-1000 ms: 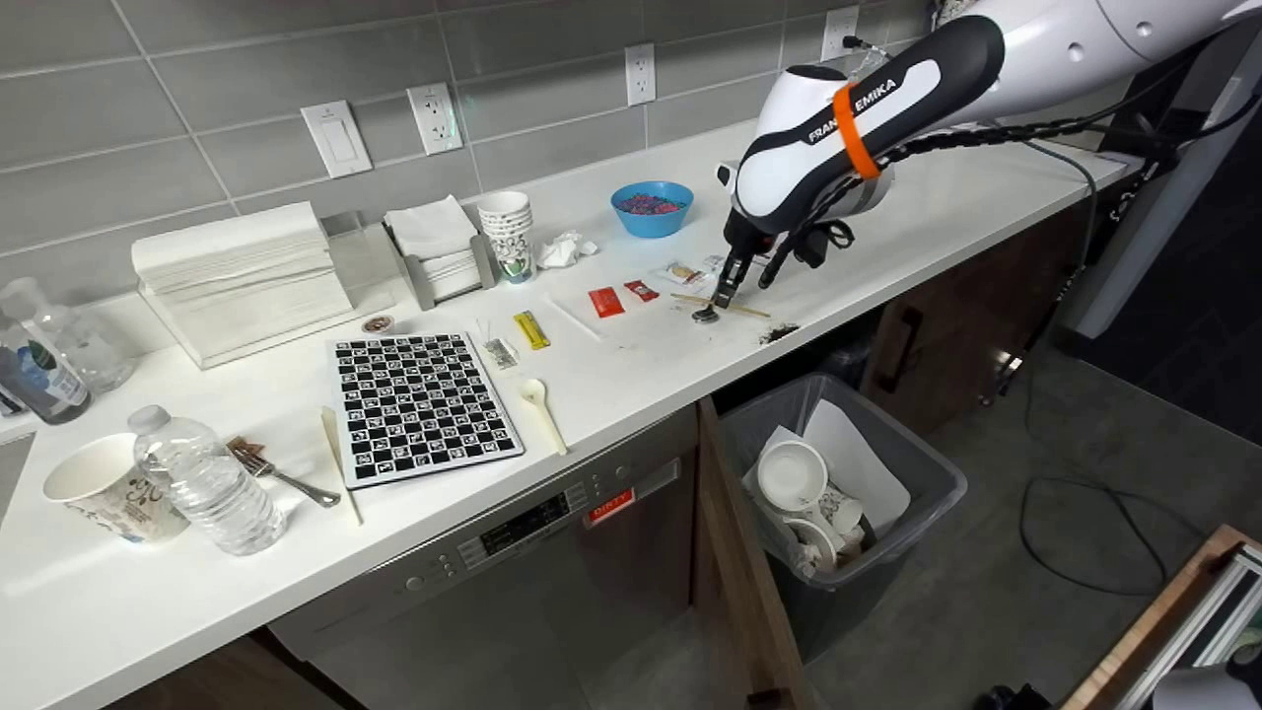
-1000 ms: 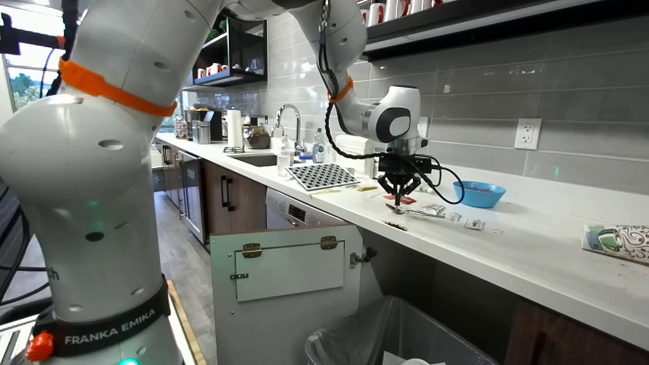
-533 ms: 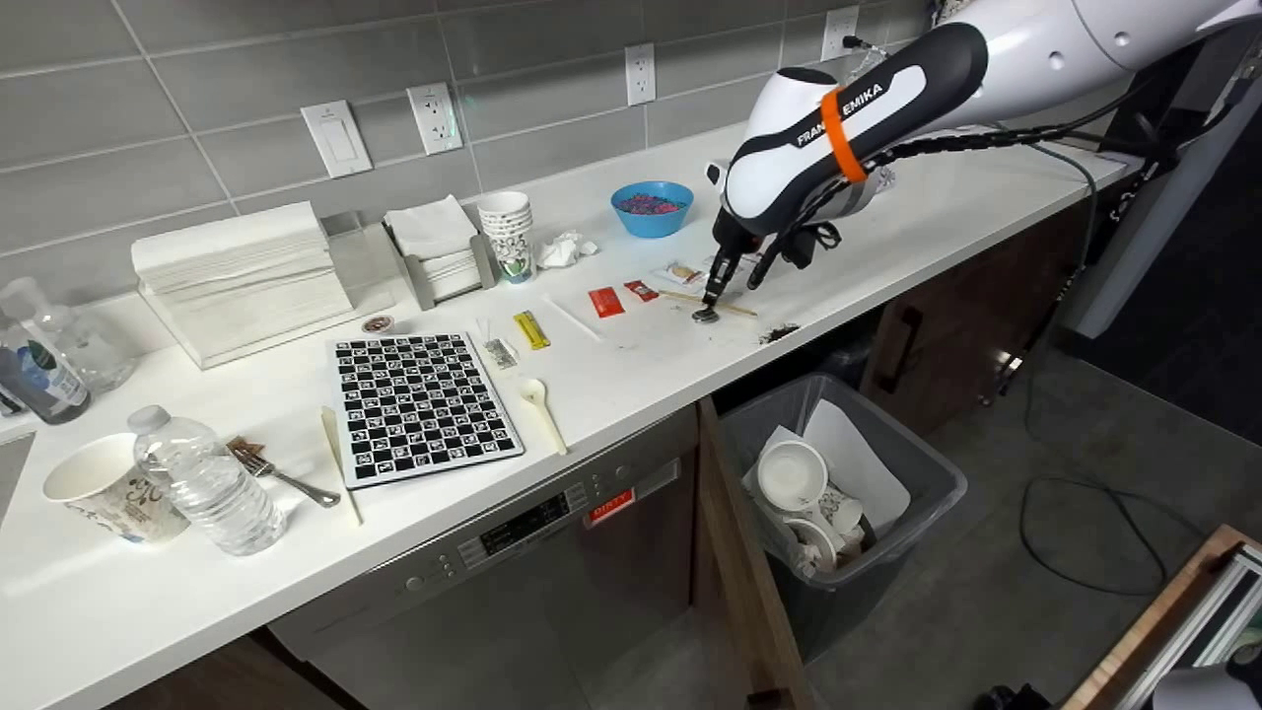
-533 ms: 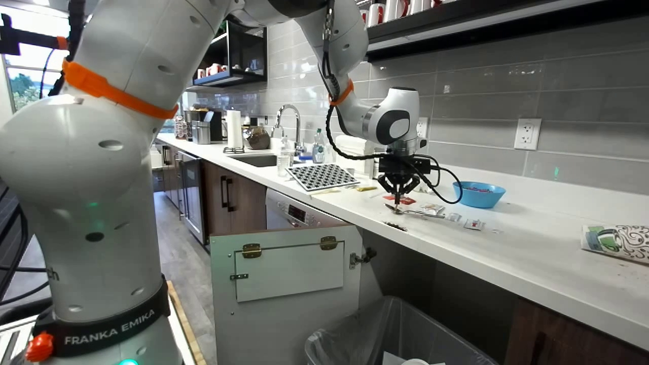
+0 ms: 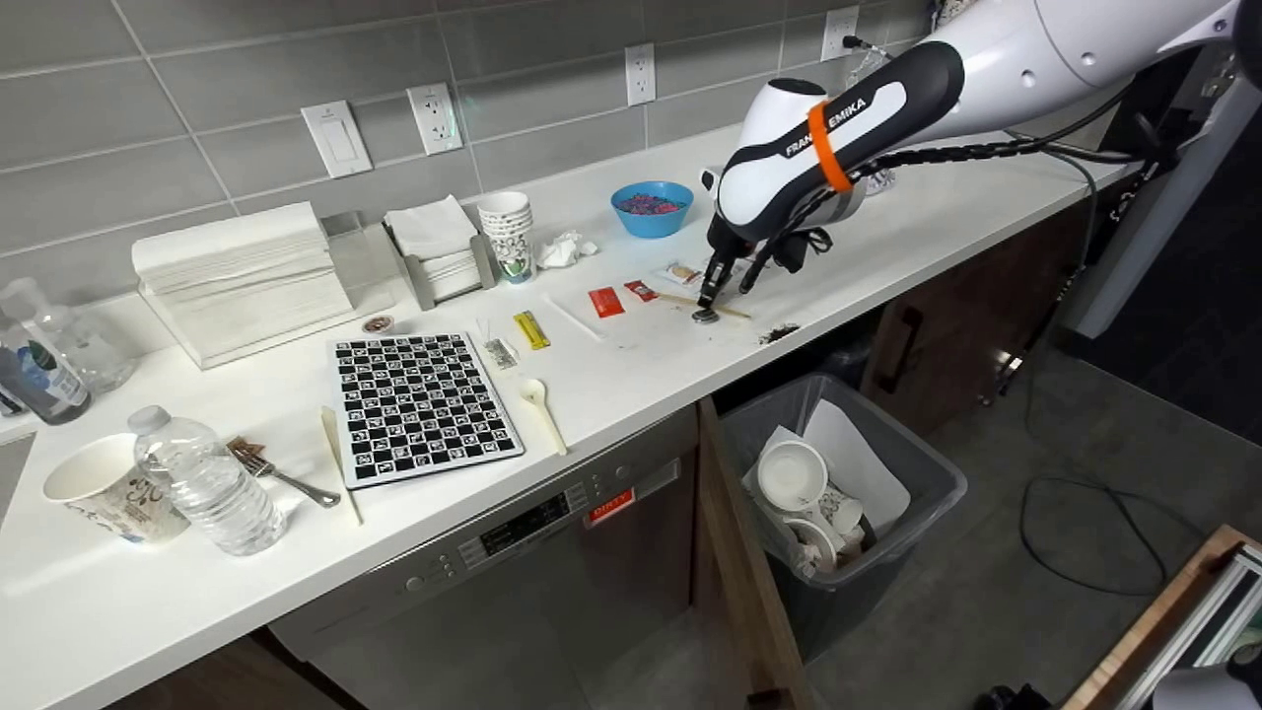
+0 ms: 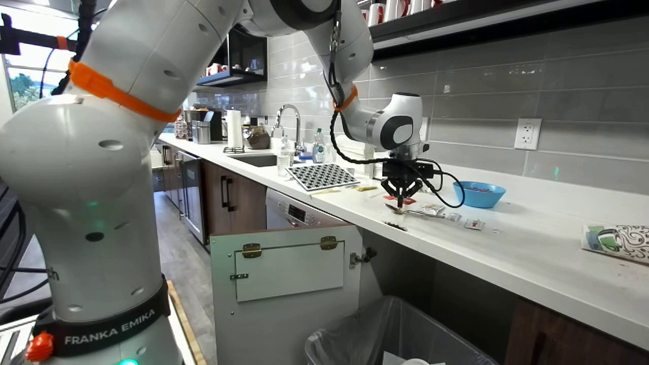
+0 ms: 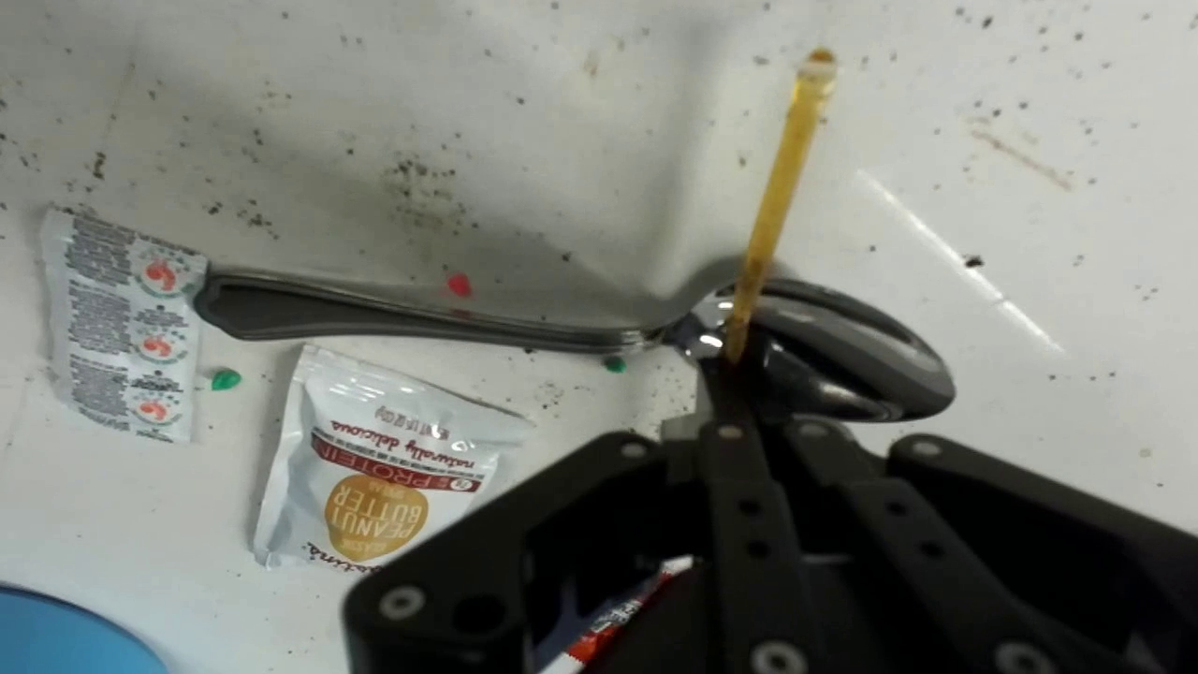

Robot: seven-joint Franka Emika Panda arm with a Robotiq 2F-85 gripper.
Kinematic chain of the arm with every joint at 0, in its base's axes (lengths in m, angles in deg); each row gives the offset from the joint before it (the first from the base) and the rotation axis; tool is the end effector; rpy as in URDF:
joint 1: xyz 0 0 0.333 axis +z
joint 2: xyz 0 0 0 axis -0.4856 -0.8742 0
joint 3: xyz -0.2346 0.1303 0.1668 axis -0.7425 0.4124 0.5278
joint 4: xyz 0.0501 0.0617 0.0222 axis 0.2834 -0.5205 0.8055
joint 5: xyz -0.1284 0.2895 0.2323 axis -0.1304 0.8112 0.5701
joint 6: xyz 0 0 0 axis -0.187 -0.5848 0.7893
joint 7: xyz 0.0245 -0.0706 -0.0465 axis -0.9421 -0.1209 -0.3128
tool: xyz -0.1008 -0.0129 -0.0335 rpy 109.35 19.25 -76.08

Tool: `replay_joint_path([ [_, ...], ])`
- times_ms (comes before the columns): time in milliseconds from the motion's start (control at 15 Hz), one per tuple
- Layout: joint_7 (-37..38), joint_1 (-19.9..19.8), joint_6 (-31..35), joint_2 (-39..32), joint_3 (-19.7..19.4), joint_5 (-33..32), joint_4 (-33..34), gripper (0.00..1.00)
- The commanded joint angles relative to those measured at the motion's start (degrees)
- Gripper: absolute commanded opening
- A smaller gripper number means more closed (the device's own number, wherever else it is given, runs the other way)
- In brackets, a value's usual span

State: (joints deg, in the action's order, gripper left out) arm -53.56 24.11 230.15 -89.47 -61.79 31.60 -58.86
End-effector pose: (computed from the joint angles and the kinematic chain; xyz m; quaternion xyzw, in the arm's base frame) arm 0.6843 0.0432 0.2832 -0.9299 -0.3338 -0.1535 0.0187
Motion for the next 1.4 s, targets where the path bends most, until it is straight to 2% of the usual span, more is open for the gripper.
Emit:
replay_joint_path([
  [0, 1.2, 0.4, -0.3, -2.4, -0.4, -1.7, 2.7, 0.01],
  [467, 1.9, 0.5, -1.1, -2.6, -0.6, -2.9, 3.1, 0.01],
  [533, 2.1, 0.5, -1.1, -2.7, -0.6, -3.0, 3.3, 0.27],
  [667, 2.1, 0.5, -1.2, -2.6, -0.5, -3.3, 3.4, 0.28],
  [1200, 3.9, 1.2, -0.1, -2.0, -1.5, -5.4, 3.6, 0.89],
  [1333, 6.9, 2.4, 0.7, -2.1, -3.2, -7.2, 3.9, 0.99],
])
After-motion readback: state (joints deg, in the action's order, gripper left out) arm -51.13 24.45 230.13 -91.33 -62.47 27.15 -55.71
